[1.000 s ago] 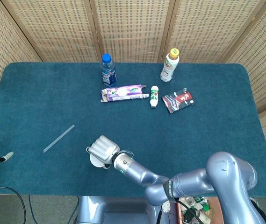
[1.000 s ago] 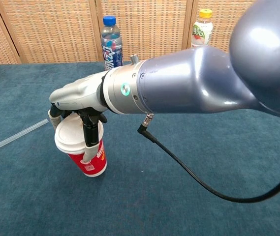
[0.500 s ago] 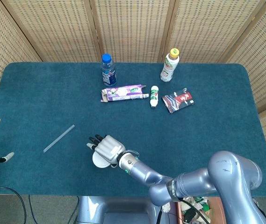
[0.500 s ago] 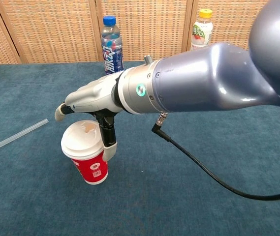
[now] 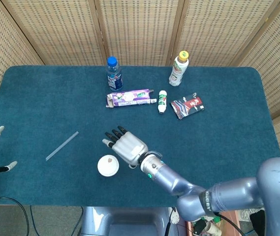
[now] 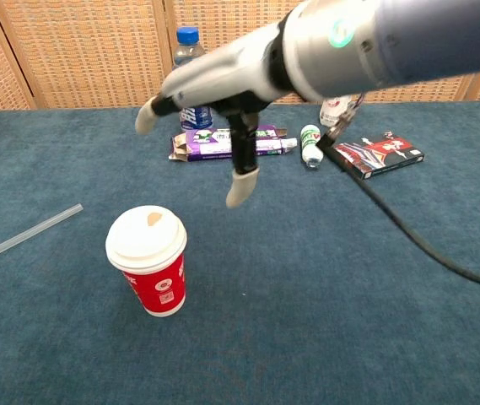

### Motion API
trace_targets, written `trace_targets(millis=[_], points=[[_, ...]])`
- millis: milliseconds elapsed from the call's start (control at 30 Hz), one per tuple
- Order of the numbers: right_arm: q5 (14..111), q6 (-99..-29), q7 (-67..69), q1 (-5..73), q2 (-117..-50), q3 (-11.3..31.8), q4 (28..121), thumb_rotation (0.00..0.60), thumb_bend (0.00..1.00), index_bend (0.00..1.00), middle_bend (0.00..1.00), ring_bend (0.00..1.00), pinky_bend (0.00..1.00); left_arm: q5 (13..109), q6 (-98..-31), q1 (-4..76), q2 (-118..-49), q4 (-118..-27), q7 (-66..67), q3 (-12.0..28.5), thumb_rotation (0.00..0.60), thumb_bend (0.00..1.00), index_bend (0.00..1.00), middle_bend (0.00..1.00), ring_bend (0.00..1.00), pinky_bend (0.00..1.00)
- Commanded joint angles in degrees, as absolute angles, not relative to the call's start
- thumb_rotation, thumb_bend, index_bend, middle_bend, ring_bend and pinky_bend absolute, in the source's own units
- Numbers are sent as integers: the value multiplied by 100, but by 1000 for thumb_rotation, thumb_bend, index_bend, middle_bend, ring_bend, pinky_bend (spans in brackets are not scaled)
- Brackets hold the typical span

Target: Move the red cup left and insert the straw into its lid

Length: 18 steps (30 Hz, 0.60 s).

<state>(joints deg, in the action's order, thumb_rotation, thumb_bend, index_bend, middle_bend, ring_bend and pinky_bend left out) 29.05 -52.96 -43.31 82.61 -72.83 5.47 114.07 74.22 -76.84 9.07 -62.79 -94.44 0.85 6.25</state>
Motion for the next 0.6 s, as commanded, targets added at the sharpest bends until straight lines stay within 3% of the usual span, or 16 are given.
trace_targets(millis=[33, 167, 333, 600], points=[[3821, -5855, -4167, 7643, -6406, 240, 11920, 600, 0, 0, 0, 0, 25, 7437, -7695, 908, -6297, -9455, 128, 610, 600, 57, 0, 0, 0, 0], [5083, -6381, -3706, 6742, -5569, -272, 11918, 600, 0, 0, 0, 0, 24, 7466, -7711, 918, -6326, -9486, 193, 599, 600, 57, 0, 0, 0, 0], [6504, -6961, -2433, 5491, -5008, -897, 11311, 600, 0, 0, 0, 0, 0, 7509, -7691, 941, -6345, -9538, 211, 582, 600, 56, 0, 0, 0, 0], [7427, -8278, -594, 3717, -5341, -1302, 9865, 600, 0, 0, 0, 0, 0, 7415, -7432, 1157, -6370, -9662, 309, 683, 600, 57, 0, 0, 0, 0]])
